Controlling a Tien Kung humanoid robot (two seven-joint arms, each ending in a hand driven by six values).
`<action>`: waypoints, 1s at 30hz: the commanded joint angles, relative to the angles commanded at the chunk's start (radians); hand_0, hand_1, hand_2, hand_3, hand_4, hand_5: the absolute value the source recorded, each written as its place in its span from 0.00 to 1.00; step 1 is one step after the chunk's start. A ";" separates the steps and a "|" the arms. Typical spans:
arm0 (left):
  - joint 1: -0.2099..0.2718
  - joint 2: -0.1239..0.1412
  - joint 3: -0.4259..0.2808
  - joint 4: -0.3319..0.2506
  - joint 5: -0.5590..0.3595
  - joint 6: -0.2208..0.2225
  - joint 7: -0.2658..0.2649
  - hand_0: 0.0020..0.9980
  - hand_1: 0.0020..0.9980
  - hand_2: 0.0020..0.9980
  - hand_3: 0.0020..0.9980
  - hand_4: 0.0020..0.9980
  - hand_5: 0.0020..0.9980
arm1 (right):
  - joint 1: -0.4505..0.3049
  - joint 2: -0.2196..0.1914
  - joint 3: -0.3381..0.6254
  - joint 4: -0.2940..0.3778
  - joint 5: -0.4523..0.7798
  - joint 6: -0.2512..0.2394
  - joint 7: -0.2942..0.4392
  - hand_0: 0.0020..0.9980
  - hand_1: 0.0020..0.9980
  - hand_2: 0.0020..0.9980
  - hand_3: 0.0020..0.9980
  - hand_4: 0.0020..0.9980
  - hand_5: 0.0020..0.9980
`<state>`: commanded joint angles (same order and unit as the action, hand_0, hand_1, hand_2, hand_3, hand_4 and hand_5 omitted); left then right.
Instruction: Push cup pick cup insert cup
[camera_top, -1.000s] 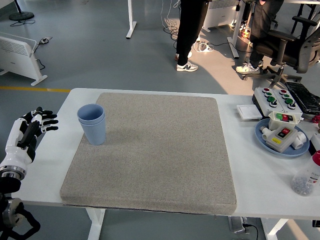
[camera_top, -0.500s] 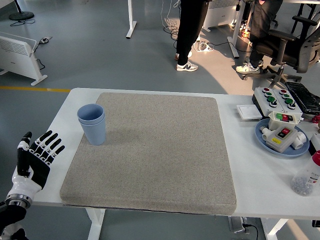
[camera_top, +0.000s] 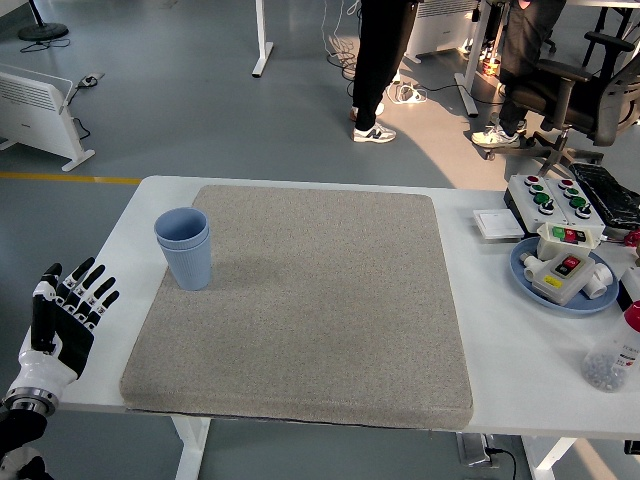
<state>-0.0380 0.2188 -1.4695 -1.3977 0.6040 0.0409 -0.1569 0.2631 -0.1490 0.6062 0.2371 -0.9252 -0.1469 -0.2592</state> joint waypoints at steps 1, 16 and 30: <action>0.000 0.000 0.002 0.000 -0.001 0.003 0.001 0.85 0.87 0.89 0.84 0.57 1.00 | 0.000 0.000 -0.001 0.000 0.002 0.000 0.001 0.52 0.54 0.62 0.56 0.11 0.44; 0.010 -0.005 0.011 0.007 0.055 0.029 0.001 0.85 0.86 0.88 0.83 0.57 1.00 | -0.003 0.003 0.014 -0.001 -0.026 0.005 -0.003 0.52 0.54 0.62 0.56 0.11 0.44; 0.032 -0.007 -0.010 0.018 0.079 0.038 0.008 0.85 0.86 0.87 0.82 0.57 1.00 | -0.010 0.001 0.028 0.000 -0.052 0.008 -0.009 0.52 0.54 0.62 0.56 0.11 0.44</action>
<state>-0.0063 0.2121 -1.4792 -1.3797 0.6831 0.0791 -0.1493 0.2531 -0.1477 0.6346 0.2374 -0.9777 -0.1384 -0.2683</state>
